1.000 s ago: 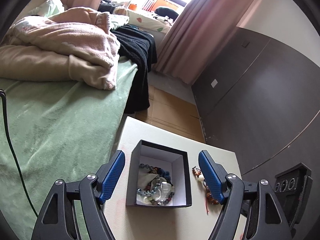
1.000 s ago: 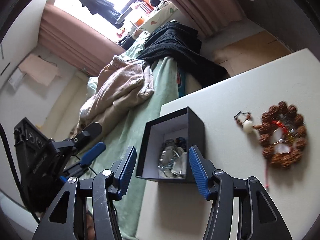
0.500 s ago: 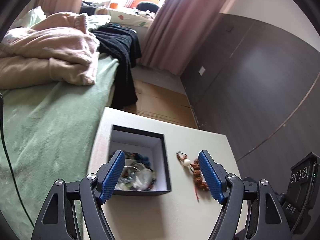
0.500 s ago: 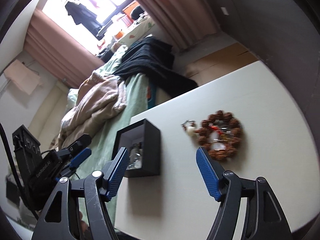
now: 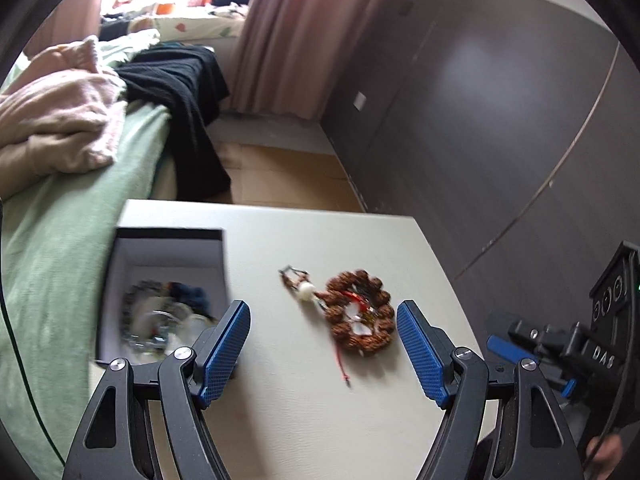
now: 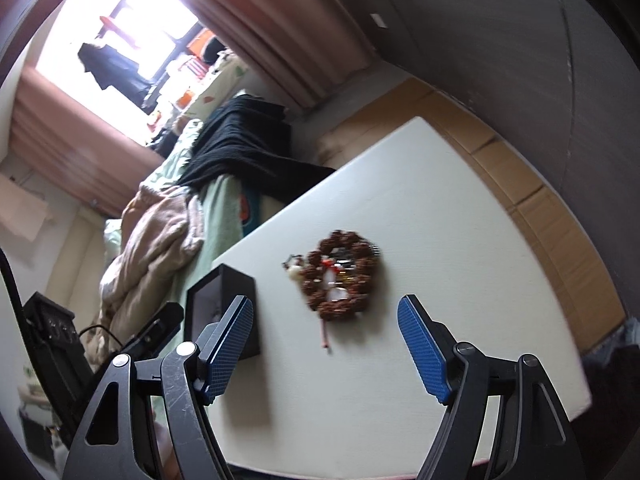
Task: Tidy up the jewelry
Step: 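Close the left tool on the brown seed-bead bracelet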
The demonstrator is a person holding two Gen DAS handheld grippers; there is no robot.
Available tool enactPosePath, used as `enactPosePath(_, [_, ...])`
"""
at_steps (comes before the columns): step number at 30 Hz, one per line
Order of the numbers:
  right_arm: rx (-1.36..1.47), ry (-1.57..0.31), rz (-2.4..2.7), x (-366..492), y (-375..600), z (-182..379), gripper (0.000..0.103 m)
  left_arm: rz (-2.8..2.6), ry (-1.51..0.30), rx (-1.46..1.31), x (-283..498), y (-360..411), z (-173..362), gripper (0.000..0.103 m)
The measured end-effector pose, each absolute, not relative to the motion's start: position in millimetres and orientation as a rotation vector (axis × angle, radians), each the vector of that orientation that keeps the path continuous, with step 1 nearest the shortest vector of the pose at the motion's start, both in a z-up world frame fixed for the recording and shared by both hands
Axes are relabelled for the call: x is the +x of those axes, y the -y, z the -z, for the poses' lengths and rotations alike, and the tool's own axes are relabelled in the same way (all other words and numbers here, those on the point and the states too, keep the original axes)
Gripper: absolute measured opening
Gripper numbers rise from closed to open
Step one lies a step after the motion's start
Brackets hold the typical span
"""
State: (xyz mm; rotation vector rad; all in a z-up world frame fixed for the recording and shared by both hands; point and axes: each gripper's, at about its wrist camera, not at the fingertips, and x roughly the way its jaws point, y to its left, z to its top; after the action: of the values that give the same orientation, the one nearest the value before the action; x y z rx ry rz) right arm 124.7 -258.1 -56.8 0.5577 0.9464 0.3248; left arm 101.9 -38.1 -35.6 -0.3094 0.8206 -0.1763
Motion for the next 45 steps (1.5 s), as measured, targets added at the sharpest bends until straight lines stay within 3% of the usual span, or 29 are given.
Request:
enactPosePath(9, [0.597,-0.974,-0.238,141.1,279.7,70.1,0.075,0.197,-0.89,-0.283,127.4,66.4,64.2,0.075])
enactPosePath(19, [0.603,-0.985,-0.196,155.6,287.9,75.1,0.075,0.168,-0.989,-0.243,154.7,83.9,98.5,0.049])
enactPosePath(25, [0.598,-0.998,-0.188,163.2,283.6,78.5,0.075,0.142,-1.022,-0.23,162.6,86.5,116.7,0.047])
enactPosePath(27, [0.594,-1.001,-0.187,164.6,281.6,78.5,0.075,0.139,-1.012,-0.208,161.3,88.5,117.6,0.038])
enactPosePath(29, [0.589,-1.004,-0.187,164.6,280.6,79.1,0.075,0.158,-1.021,-0.216,160.1,88.6,118.1,0.023])
enactPosePath(45, [0.501,-0.984,-0.206,151.9,261.9,71.6,0.075,0.294,-0.876,-0.324,122.2,69.5,60.7,0.02])
